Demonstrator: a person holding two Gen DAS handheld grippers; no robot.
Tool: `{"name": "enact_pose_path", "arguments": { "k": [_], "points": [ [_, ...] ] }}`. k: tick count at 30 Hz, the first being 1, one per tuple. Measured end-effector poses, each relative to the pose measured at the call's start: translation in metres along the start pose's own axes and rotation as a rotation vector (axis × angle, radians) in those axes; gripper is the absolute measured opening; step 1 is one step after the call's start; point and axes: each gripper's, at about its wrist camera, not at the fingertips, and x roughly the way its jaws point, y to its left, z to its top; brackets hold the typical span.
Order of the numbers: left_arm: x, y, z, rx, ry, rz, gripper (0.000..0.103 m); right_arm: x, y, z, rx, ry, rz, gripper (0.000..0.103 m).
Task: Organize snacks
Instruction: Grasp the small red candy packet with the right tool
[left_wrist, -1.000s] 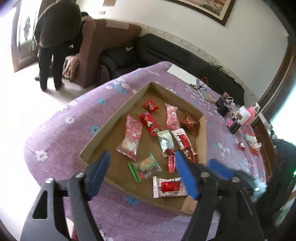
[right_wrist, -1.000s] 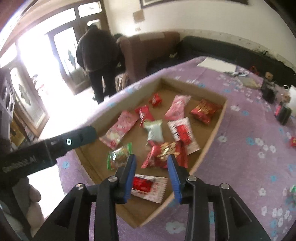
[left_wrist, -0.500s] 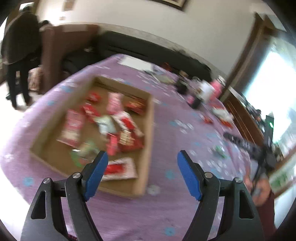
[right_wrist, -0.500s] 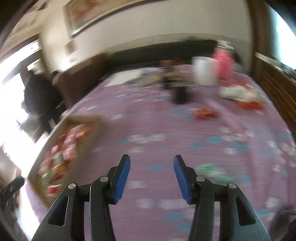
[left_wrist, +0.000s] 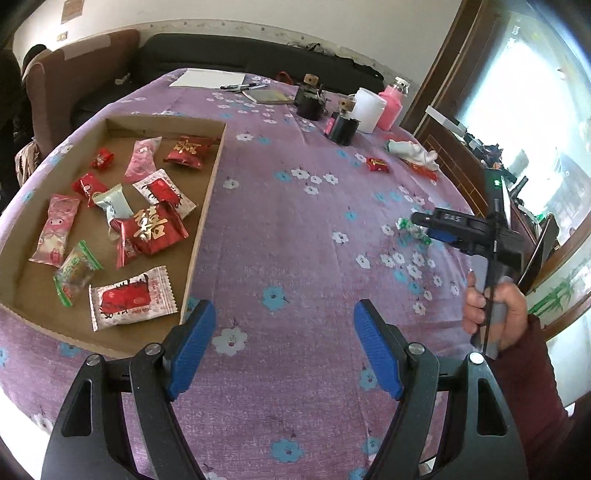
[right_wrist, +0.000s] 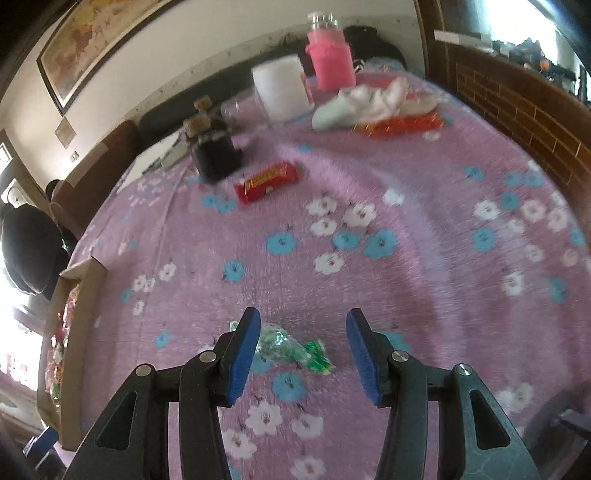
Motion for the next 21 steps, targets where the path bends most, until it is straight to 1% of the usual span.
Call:
{"name": "enact_pose_path", "arguments": {
  "k": [1,2,3,5,7,8,11,14,18,21],
  "points": [
    [0.000,0.001,-0.001,0.001,0.000,0.003,0.077,0.005,0.004,-0.003,0.005,0.011,0.018,0.052],
    [0.000,0.001,0.000,0.001,-0.002,0.004,0.077,0.004,0.009,-0.006,-0.001,0.002,0.023,0.052],
    [0.000,0.002,0.000,0.000,-0.002,0.004,0.077,0.005,0.016,-0.008,-0.016,0.025,0.059,0.052],
    [0.002,0.003,0.001,-0.004,0.000,-0.003,0.077,0.007,0.032,-0.016,-0.029,0.109,0.202,0.052],
    [0.006,0.001,0.001,-0.007,0.006,-0.026,0.077,0.005,0.043,-0.018,-0.056,0.153,0.289,0.052],
    [0.007,0.001,0.001,-0.004,0.011,-0.038,0.077,0.002,0.045,-0.016,-0.064,0.139,0.293,0.051],
    [0.012,-0.007,-0.001,0.030,0.027,-0.071,0.077,-0.002,0.037,0.004,-0.050,0.044,0.171,0.052],
    [0.014,-0.013,-0.001,0.057,0.031,-0.089,0.077,0.010,0.022,0.030,0.017,0.016,0.110,0.053],
    [0.015,-0.014,0.001,0.068,0.033,-0.108,0.077,0.034,0.019,0.064,0.056,0.006,0.046,0.053],
    [0.018,-0.012,0.004,0.071,0.038,-0.098,0.077,0.066,0.023,0.092,0.089,0.036,-0.004,0.053]
  ]
}}
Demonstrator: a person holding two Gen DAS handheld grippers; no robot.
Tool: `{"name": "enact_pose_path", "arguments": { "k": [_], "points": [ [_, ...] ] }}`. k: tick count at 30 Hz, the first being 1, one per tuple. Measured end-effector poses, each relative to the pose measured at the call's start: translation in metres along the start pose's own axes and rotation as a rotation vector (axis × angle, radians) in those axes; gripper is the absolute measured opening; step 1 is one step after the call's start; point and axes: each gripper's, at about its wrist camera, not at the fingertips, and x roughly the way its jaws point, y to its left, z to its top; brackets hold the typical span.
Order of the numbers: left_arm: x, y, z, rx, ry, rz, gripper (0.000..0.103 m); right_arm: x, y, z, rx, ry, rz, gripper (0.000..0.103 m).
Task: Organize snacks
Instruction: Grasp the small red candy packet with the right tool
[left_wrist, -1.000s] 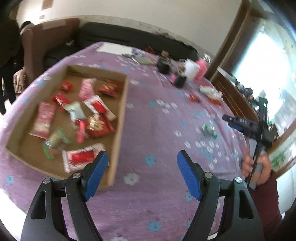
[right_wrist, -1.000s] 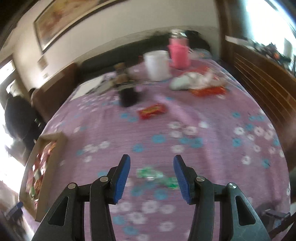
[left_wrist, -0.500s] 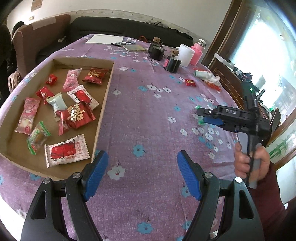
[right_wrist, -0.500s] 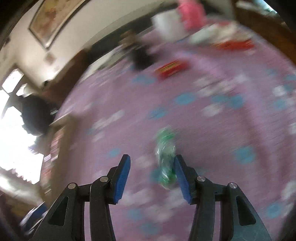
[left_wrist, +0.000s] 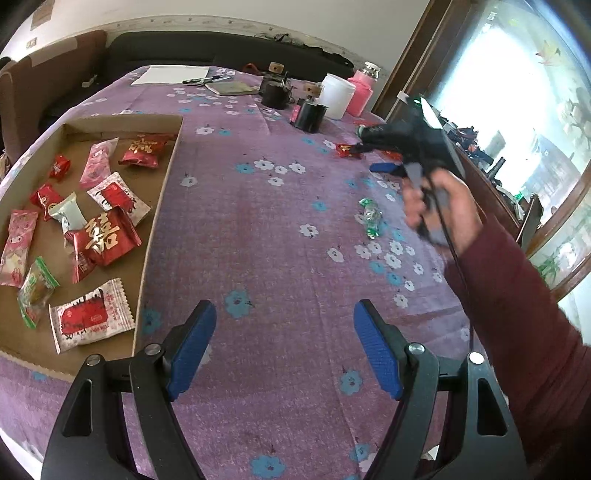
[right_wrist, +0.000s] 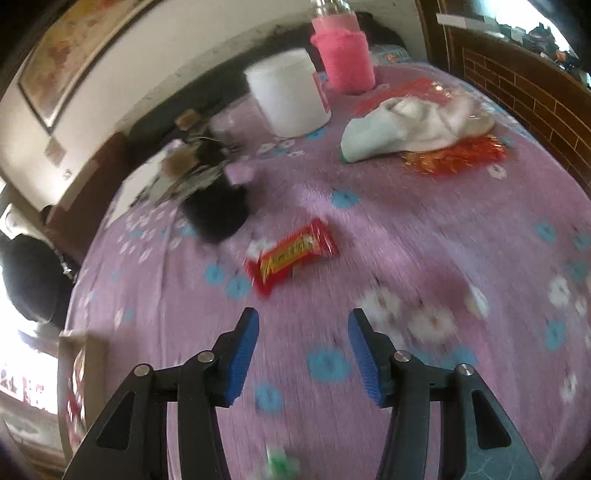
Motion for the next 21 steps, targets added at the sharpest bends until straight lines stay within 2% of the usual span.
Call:
{"name": "enact_pose_path", "arguments": {
  "k": [7,9,10,11,12,13,14,17,21],
  "points": [
    [0.006,0.010,0.004,-0.008,0.018,0.027,0.077,0.037,0.019,0.037,0.053,-0.024,-0.113,0.057],
    [0.008,0.011,0.005,-0.014,0.022,0.026,0.077,0.039,0.025,0.036,0.024,-0.028,-0.139,0.053],
    [0.010,0.011,0.005,-0.016,0.026,0.028,0.077,0.035,0.030,0.032,0.002,-0.030,-0.126,0.040],
    [0.011,0.010,0.006,-0.016,0.030,0.033,0.077,0.034,0.034,0.029,-0.020,-0.022,-0.112,0.032],
    [0.012,0.010,0.006,-0.016,0.033,0.032,0.077,0.032,0.037,0.026,-0.038,-0.019,-0.120,0.030],
    [0.013,0.009,0.006,-0.021,0.037,0.020,0.077,0.027,0.041,0.021,-0.066,-0.019,-0.129,0.021],
    [0.014,0.008,0.007,-0.024,0.039,0.013,0.077,0.023,0.044,0.015,-0.095,-0.015,-0.132,0.018],
    [0.015,0.005,0.008,-0.029,0.044,-0.004,0.077,0.007,0.040,-0.007,-0.136,-0.007,-0.118,0.018],
    [0.017,-0.005,0.010,-0.009,0.045,0.003,0.077,-0.027,0.009,-0.035,-0.077,0.003,-0.017,0.018]
  ]
}}
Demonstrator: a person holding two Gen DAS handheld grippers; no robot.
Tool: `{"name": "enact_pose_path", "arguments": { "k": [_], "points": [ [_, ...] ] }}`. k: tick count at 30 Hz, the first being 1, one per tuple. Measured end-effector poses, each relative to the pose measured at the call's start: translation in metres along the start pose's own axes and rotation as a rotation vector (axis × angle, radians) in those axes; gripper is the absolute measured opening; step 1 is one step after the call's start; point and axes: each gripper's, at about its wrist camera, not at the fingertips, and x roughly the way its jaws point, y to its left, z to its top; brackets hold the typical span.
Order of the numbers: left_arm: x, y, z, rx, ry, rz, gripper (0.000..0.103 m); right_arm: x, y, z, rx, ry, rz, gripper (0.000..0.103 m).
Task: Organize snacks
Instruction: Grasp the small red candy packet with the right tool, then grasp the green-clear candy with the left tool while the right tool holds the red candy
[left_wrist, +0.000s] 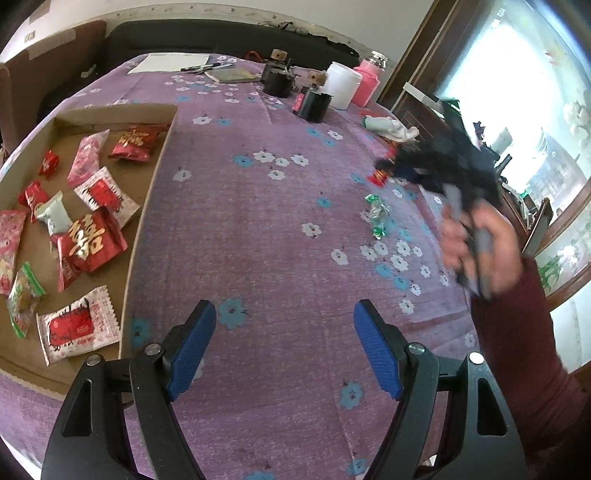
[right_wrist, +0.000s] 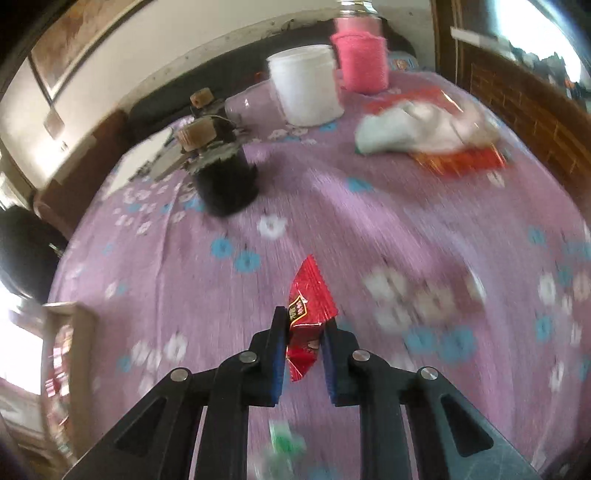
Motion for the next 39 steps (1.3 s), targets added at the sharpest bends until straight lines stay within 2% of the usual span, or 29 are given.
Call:
{"name": "enact_pose_path", "arguments": {
  "k": [2,6,9,12,15,18,21,24,29,31,32,33,34,36,39],
  "points": [
    [0.003,-0.007,0.004,0.011,0.000,-0.002,0.077,-0.015,-0.019,-0.016,0.034,0.008,0.025,0.018],
    [0.022,-0.025,0.021,0.018,0.007,-0.023,0.077,-0.031,-0.043,-0.046,0.045,0.010,-0.018,0.019],
    [0.043,-0.044,0.035,0.056,0.019,-0.007,0.077,-0.036,-0.052,-0.058,0.040,-0.034,0.036,0.023],
    [0.064,-0.064,0.048,0.099,0.035,0.051,0.077,-0.032,-0.062,-0.062,0.052,-0.075,0.076,0.025],
    [0.083,-0.075,0.059,0.089,0.048,0.043,0.077,-0.035,-0.067,-0.058,0.070,-0.079,0.112,0.029],
    [0.102,-0.088,0.068,0.107,0.049,0.029,0.076,-0.036,-0.071,-0.057,0.099,-0.101,0.138,0.038],
    [0.117,-0.097,0.072,0.140,0.038,0.029,0.070,-0.035,-0.077,-0.055,0.137,-0.099,0.181,0.038],
    [0.134,-0.104,0.076,0.158,0.051,0.047,0.070,-0.031,-0.083,-0.054,0.174,-0.085,0.205,0.039],
    [0.145,-0.120,0.073,0.239,0.018,0.127,0.070,-0.030,-0.085,-0.053,0.187,-0.089,0.210,0.038],
    [0.147,-0.127,0.068,0.279,-0.001,0.163,0.059,-0.031,-0.081,-0.054,0.169,-0.096,0.189,0.038],
    [0.146,-0.129,0.067,0.297,-0.012,0.179,0.040,-0.031,-0.079,-0.055,0.156,-0.099,0.169,0.035],
    [0.144,-0.130,0.065,0.311,-0.015,0.151,0.019,-0.031,-0.076,-0.055,0.137,-0.101,0.147,0.033],
    [0.143,-0.131,0.066,0.311,-0.009,0.151,0.018,-0.031,-0.073,-0.055,0.121,-0.106,0.123,0.026],
    [0.139,-0.127,0.066,0.286,-0.001,0.129,0.018,-0.031,-0.070,-0.057,0.102,-0.104,0.110,0.019],
    [0.124,-0.112,0.067,0.214,-0.012,0.089,0.019,-0.031,-0.071,-0.058,0.102,-0.108,0.108,0.018]
  ]
}}
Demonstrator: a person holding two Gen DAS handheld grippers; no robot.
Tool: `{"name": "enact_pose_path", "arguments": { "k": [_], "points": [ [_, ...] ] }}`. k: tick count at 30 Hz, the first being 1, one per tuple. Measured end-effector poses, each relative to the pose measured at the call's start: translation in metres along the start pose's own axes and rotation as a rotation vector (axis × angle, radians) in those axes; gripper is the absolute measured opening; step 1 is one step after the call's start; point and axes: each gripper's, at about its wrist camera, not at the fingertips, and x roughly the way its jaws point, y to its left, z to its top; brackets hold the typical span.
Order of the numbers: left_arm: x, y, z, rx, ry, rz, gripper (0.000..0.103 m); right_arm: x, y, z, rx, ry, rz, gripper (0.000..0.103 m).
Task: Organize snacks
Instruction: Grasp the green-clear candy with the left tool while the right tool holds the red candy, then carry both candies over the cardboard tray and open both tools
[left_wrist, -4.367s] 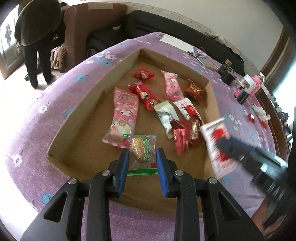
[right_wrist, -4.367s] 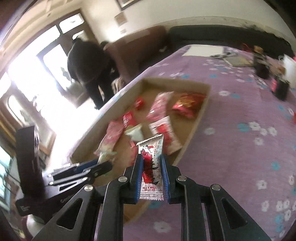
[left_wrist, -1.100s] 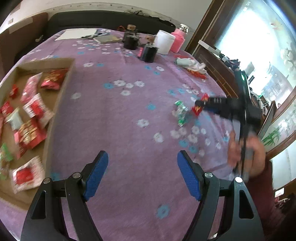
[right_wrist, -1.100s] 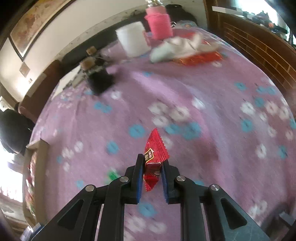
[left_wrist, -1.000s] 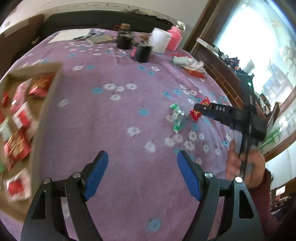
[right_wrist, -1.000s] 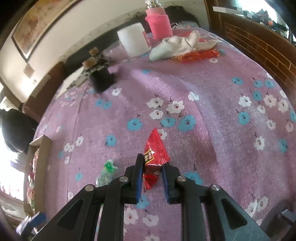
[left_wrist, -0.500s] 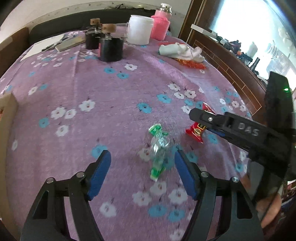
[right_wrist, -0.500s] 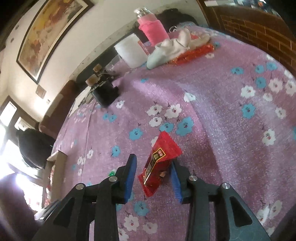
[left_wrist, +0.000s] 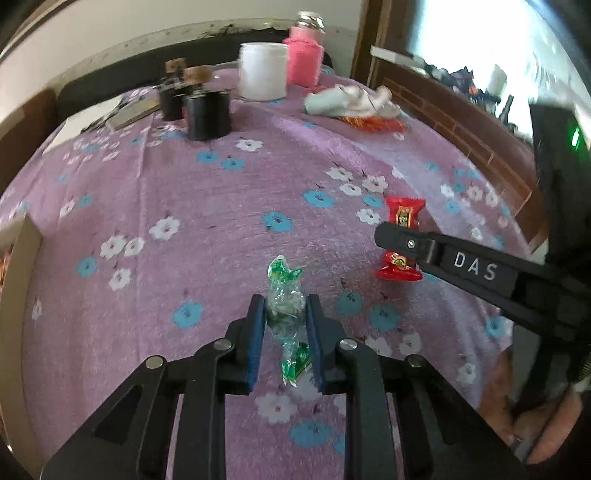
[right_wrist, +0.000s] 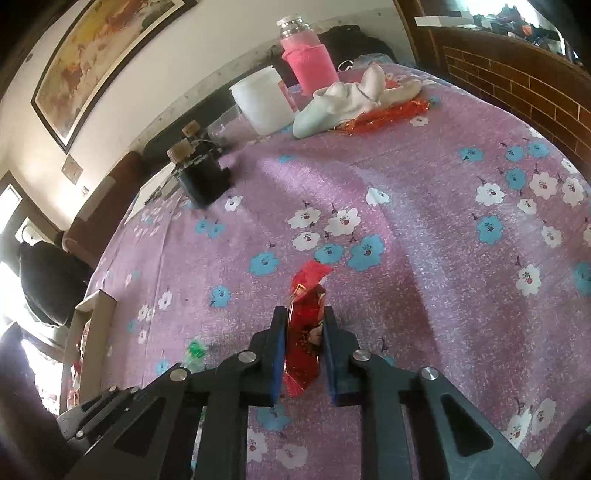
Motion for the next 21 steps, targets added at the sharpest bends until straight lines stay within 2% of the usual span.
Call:
{"name": "enact_pose_path", "arguments": {
  "k": [3,9,21],
  "points": [
    [-0.018,0.015,-0.001,-0.062,-0.009,-0.022,0.019,-0.002,-0.002,0.000,0.000,-0.006,-0.001,0.018],
    [-0.067,0.048,-0.012,-0.137,-0.070,0.007,0.019,-0.004,-0.003,-0.003,-0.006,-0.018,0.000,0.018],
    [-0.140,0.117,-0.057,-0.329,-0.195,0.000,0.019,-0.006,0.006,-0.007,-0.046,-0.038,-0.029,0.018]
  ]
}}
